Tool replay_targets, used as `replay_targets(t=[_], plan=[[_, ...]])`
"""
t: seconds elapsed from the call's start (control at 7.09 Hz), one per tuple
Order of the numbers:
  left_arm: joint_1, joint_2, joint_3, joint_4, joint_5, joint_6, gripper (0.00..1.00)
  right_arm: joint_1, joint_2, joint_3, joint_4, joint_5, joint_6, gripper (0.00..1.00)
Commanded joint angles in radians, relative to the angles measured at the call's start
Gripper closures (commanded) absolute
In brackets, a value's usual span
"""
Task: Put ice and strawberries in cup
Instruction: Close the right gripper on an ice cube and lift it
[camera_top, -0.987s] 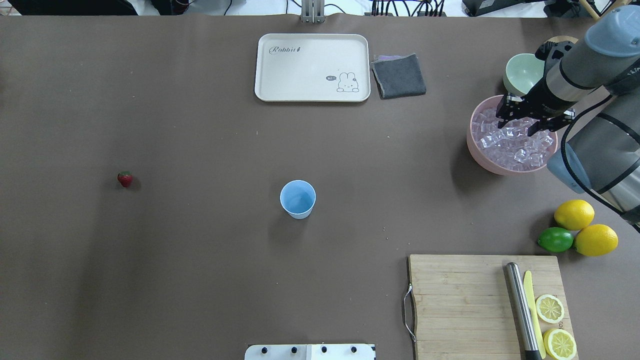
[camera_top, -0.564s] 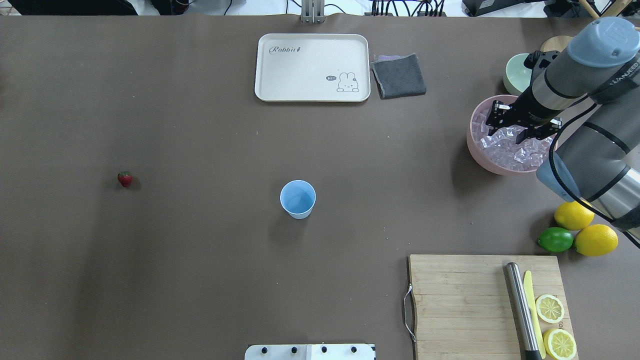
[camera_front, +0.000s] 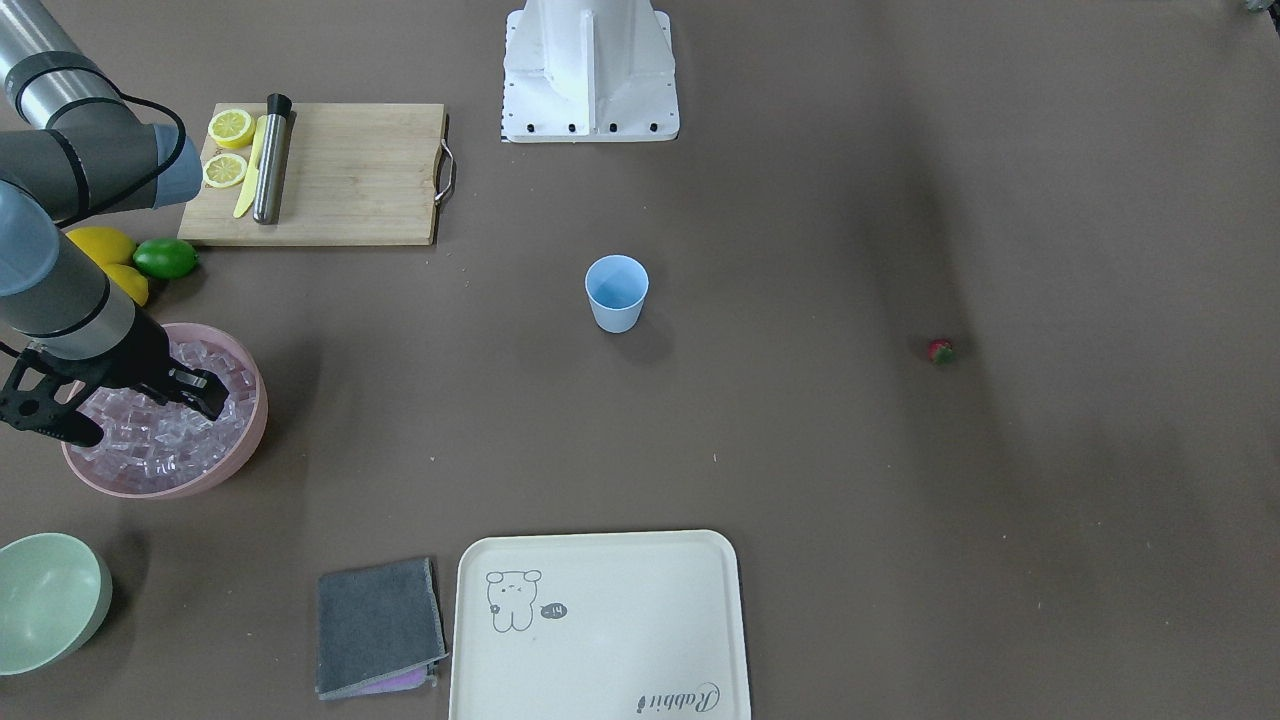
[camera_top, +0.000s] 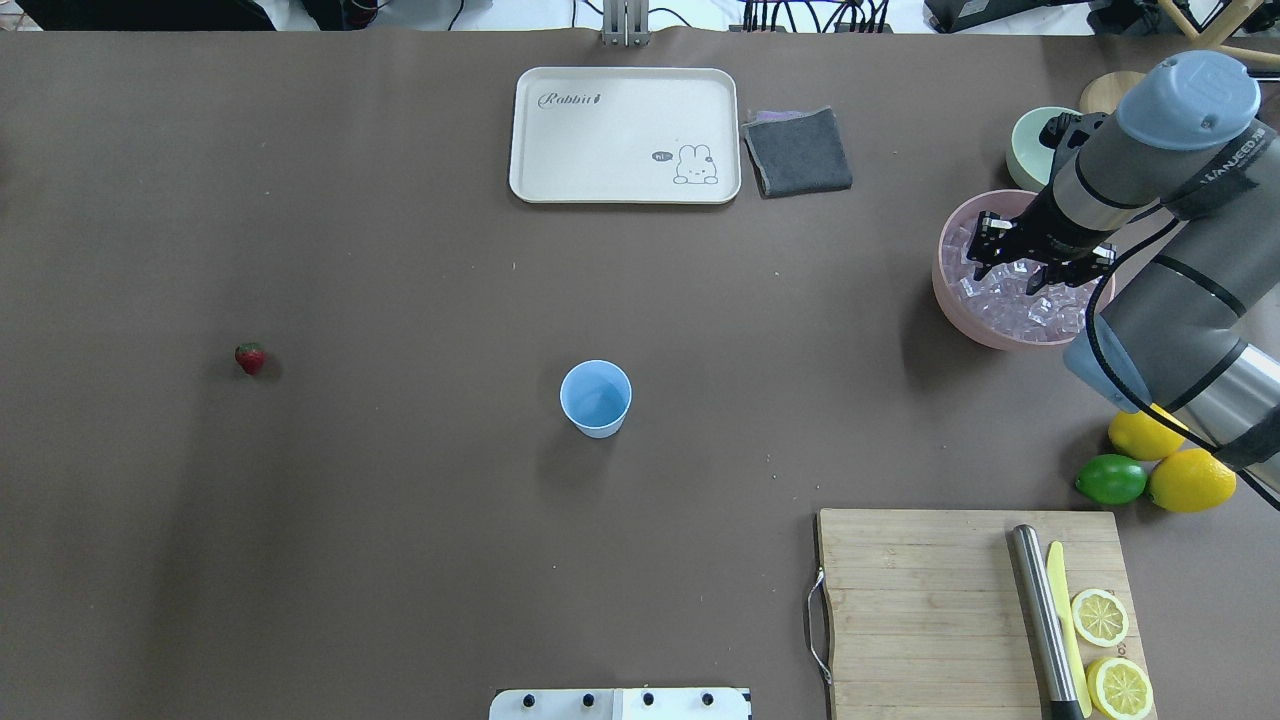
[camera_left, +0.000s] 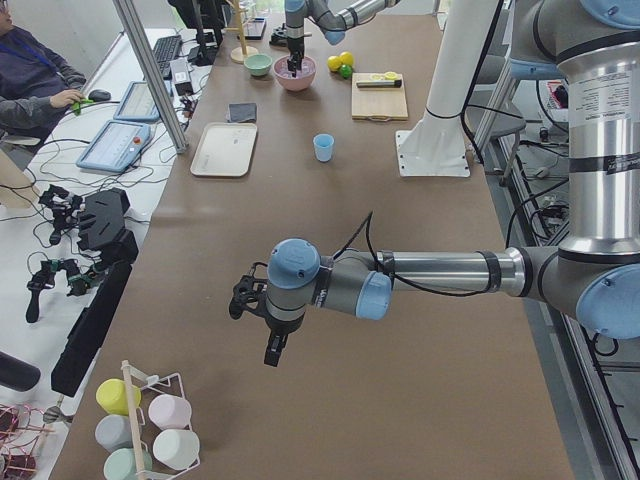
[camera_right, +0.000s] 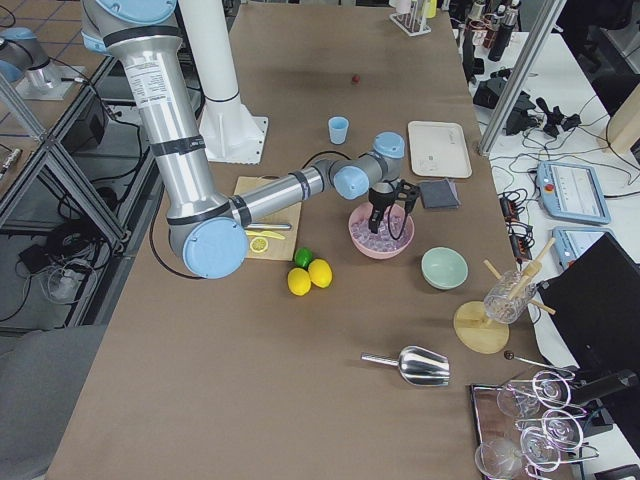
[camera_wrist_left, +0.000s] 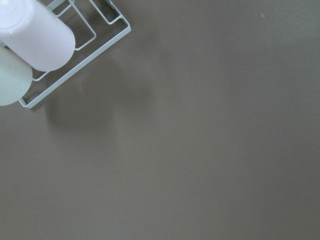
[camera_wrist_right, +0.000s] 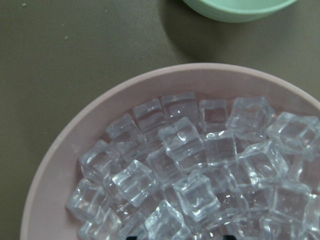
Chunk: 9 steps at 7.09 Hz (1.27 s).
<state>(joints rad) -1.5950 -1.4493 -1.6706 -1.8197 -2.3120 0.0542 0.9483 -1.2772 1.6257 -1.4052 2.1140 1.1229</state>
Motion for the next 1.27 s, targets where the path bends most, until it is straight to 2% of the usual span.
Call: replay_targets(t=[0.0, 0.42, 0.56, 0.71, 0.85, 0.99, 1.13], plan=[[0.0, 0.001, 0.005, -0.001, 0.0, 0.001, 0.02, -0.003, 0.003, -0.003, 0.0, -0.002, -0.002, 0.37], [0.0, 0.0, 0.003, 0.0, 0.0, 0.001, 0.02, -0.003, -0.004, -0.015, 0.0, -0.002, -0.014, 0.37], [0.0, 0.0, 0.005, 0.0, 0.0, 0.001, 0.02, -0.005, -0.004, -0.021, 0.0, -0.002, -0.014, 0.42], [0.0, -0.002, 0.003, -0.001, 0.0, 0.001, 0.02, -0.005, -0.001, -0.02, 0.0, 0.0, -0.012, 0.54], [0.0, -0.002, 0.003, -0.001, 0.0, 0.001, 0.02, -0.005, 0.002, -0.017, 0.0, 0.0, -0.015, 0.86], [0.0, -0.003, 0.003, -0.001, 0.0, 0.001, 0.02, -0.003, 0.004, -0.007, 0.0, 0.004, -0.018, 1.0], [0.0, -0.002, 0.005, 0.0, 0.0, 0.0, 0.02, 0.006, 0.013, -0.006, 0.0, 0.012, -0.018, 1.0]])
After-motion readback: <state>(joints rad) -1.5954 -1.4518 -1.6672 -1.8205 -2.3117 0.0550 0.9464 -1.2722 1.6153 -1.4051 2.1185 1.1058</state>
